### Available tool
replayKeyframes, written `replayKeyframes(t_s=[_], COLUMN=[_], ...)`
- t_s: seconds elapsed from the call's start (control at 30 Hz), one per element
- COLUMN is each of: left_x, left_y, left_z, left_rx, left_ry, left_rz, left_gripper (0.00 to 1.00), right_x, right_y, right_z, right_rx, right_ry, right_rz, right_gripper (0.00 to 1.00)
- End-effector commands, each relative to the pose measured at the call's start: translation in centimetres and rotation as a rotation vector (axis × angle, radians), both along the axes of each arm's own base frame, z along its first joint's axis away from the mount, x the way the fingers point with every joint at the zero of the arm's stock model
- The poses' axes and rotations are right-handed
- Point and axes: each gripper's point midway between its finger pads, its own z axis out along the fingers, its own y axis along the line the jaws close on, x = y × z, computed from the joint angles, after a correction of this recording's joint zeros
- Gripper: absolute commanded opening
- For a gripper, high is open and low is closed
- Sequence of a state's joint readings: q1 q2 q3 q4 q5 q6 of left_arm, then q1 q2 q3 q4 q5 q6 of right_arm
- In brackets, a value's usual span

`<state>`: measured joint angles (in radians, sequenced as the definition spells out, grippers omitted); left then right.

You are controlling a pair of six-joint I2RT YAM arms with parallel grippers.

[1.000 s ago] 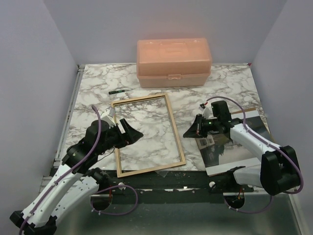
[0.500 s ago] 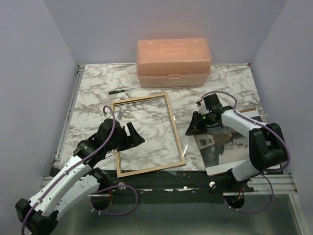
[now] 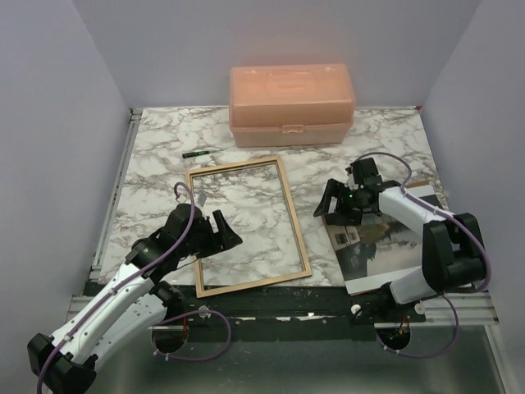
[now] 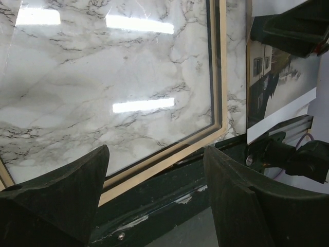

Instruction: Put the photo into the frame

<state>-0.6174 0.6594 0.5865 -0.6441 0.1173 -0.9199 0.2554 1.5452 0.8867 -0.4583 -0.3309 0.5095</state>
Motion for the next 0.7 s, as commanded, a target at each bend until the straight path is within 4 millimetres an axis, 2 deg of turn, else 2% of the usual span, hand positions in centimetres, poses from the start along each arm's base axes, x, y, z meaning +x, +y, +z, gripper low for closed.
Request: replayKeyframes(t_s=[0.0,0.2,0.33,0.43,0.53,0.67], left_x=[-0.4,-0.4,-0.3,-0.3,-0.2,-0.2], left_y=[-0.4,-0.9,-1.2,-1.4,-1.6,-1.8], left_z=[0.0,0.0,0.2,0.3,0.2,0.2], left_rx=[-0.04,-0.072,-0.089,-0.103,-0.116,-0.132], left_ry=[-0.001,-0.001,-0.01,-0.018,-0.019,-0.023], left_rz=[-0.006,-0.015,-0.022,-0.027,-0.03,-0.031], left_gripper=[0.75,0.75,0.75,0.75,0.75,0.75], right_x=[-1.9,-5.5,-6.4,-6.4,-5.9,-4.8], right_y=[0.3,2.6,3.8,4.0,4.0,4.1], right_z=[1.2,3.0,4.1,4.3,3.8,3.0], right_rx=[0.099,0.394,0.593,0.672,0.672,0.662], right_ry=[-0.047,-0.098,-0.15,-0.179,-0.185,-0.177], right_rz=[-0.091,-0.16,-0.188,-0.218,-0.227,-0.253], right_gripper=[0.93,0.95,0.94,0.9,0.84,0.65])
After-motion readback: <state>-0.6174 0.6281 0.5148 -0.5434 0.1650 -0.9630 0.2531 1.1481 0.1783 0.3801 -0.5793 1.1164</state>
